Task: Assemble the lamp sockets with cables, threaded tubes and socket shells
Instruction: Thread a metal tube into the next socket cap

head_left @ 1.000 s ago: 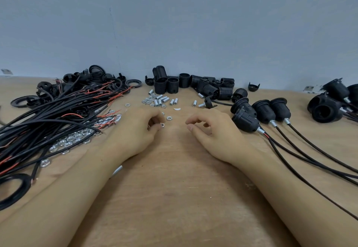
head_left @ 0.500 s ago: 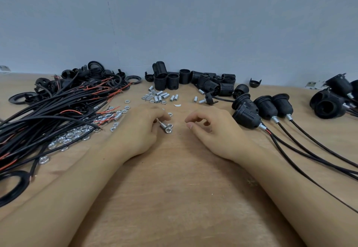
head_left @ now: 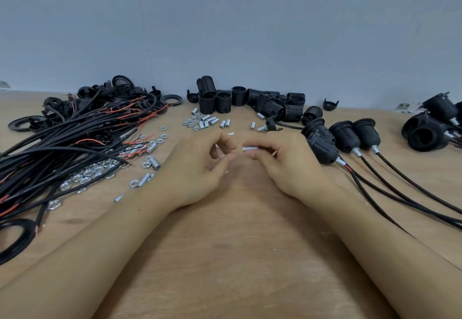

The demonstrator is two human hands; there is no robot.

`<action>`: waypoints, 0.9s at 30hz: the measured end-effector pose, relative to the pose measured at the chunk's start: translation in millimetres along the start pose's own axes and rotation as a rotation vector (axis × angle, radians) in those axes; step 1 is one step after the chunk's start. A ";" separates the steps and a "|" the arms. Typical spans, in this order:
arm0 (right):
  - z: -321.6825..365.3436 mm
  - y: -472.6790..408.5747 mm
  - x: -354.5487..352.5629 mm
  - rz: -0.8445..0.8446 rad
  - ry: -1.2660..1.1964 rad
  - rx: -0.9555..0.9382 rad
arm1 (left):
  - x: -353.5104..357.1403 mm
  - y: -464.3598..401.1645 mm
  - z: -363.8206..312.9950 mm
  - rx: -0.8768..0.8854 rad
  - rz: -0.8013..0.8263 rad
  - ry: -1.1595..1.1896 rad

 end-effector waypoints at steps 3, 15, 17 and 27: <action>-8.9 -1.2 -5.3 -0.065 -0.005 0.137 | -4.6 1.1 6.8 0.034 0.153 -0.120; 7.5 0.7 -5.1 -0.034 -0.580 0.273 | -1.9 -4.5 0.4 -0.327 -0.143 0.617; 10.3 1.4 -3.3 -0.025 -0.595 0.250 | 0.3 -4.4 -2.5 -0.368 -0.167 0.802; 12.8 4.2 -2.0 0.014 -0.478 0.154 | 7.7 -5.1 -3.0 -0.528 -0.131 1.100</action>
Point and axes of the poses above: each hand's wrist, its own y-axis away from the middle knuckle, its own x-axis out of the palm, z = x × y, the point moved 1 cm from there along -y, towards the middle knuckle, and after that the axes turned 3 degrees about -y, right-handed, at the moved point
